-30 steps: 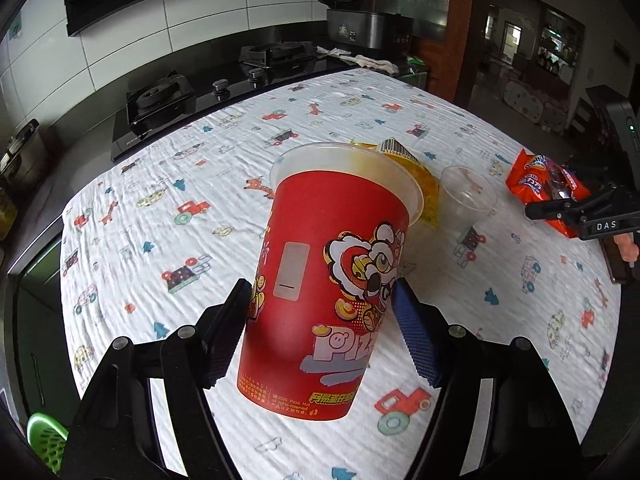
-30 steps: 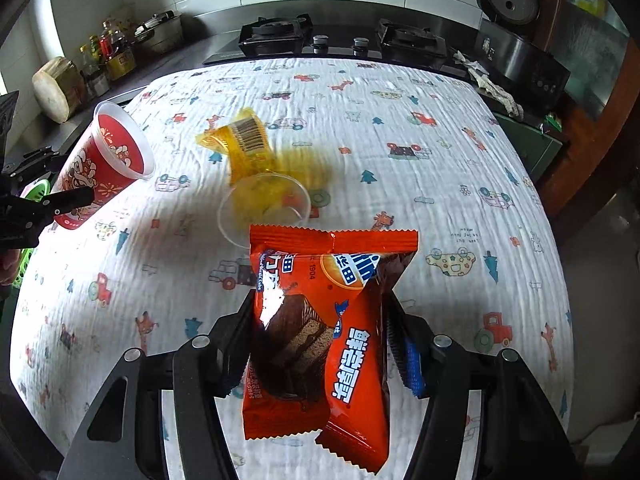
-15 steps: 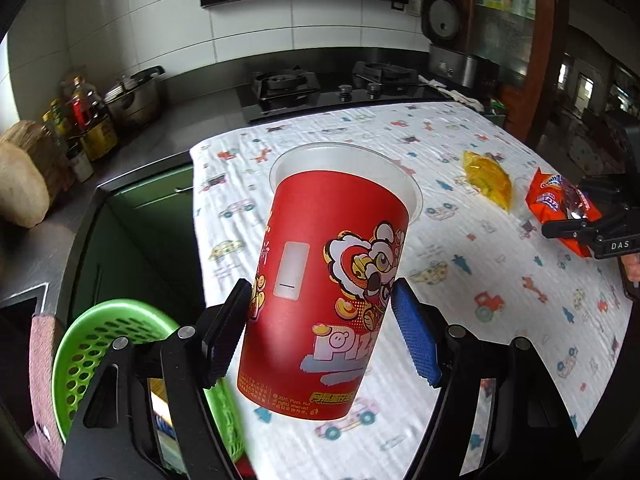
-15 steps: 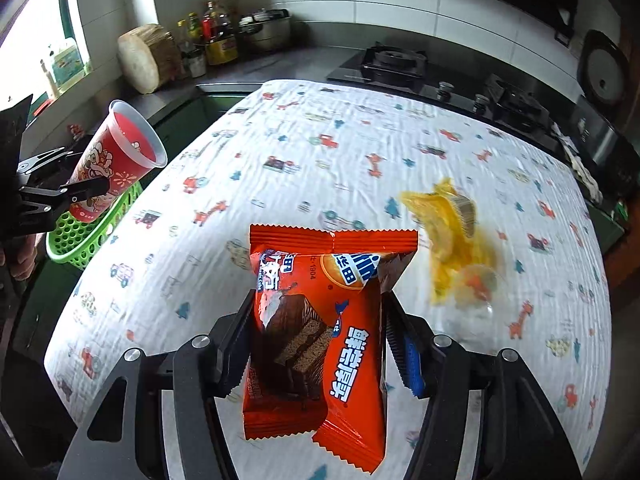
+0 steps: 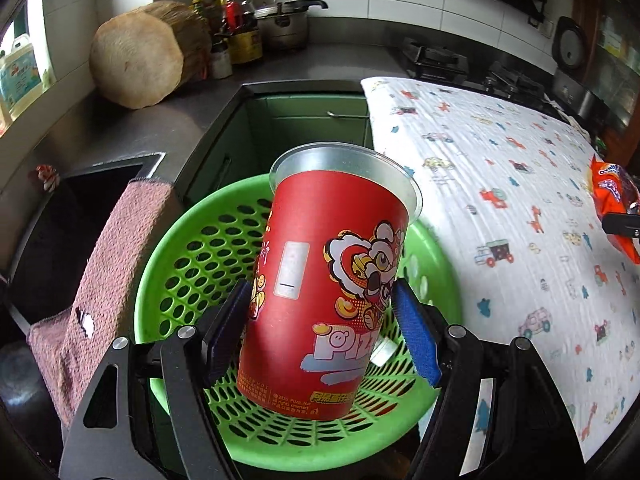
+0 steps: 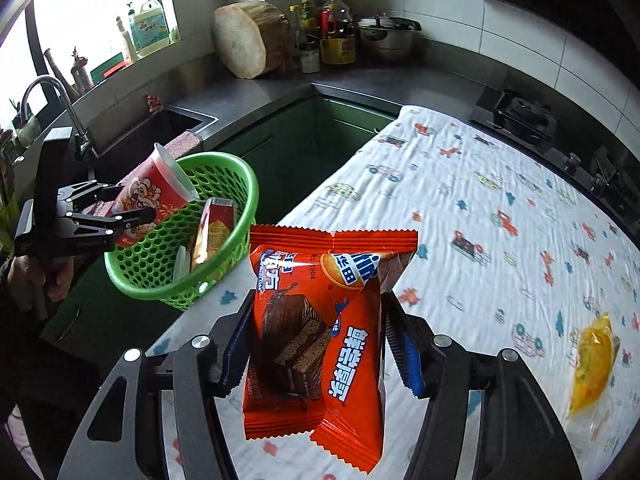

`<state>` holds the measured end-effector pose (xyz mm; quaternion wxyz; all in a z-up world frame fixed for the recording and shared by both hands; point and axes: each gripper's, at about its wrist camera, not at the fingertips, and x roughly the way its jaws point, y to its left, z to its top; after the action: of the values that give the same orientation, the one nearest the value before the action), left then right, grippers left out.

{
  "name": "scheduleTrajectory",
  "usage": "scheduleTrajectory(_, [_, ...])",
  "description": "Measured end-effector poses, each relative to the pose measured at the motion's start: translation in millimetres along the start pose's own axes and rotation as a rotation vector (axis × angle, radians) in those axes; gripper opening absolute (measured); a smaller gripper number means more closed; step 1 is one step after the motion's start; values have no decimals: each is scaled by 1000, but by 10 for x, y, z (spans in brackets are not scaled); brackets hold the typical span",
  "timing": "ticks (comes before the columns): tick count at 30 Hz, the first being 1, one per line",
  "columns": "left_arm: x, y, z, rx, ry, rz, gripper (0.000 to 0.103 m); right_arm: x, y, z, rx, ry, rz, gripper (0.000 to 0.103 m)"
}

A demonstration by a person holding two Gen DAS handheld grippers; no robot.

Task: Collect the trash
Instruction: 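Drop the cup into the basket with the left tool while the right tool drops the packet in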

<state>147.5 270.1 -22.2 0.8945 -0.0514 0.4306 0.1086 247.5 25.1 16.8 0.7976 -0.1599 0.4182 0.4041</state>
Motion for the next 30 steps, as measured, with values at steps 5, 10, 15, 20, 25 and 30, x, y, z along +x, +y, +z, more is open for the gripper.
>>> scheduleTrajectory(5, [144,314,-160,-67,46,35,71,312,390,289,-30,5,62,59])
scheduleTrajectory(10, [228,550,-301,-124,83,53,73,616,698,519,-36,18,112,59])
scheduleTrajectory(15, [190,678,-396,-146,78,46,75,894,983,677,-48,31,139,59])
scheduleTrajectory(20, [76,743,-423,-156,57,50,83,1097,1171,762,-43,49,174,61])
scheduleTrajectory(25, [-39,820,-420,-180,36,58,88,1202,1324,804,-40,49,205,73])
scheduleTrajectory(30, [-115,866,-423,-194,28,74,94,1151,1422,811,-61,34,214,80])
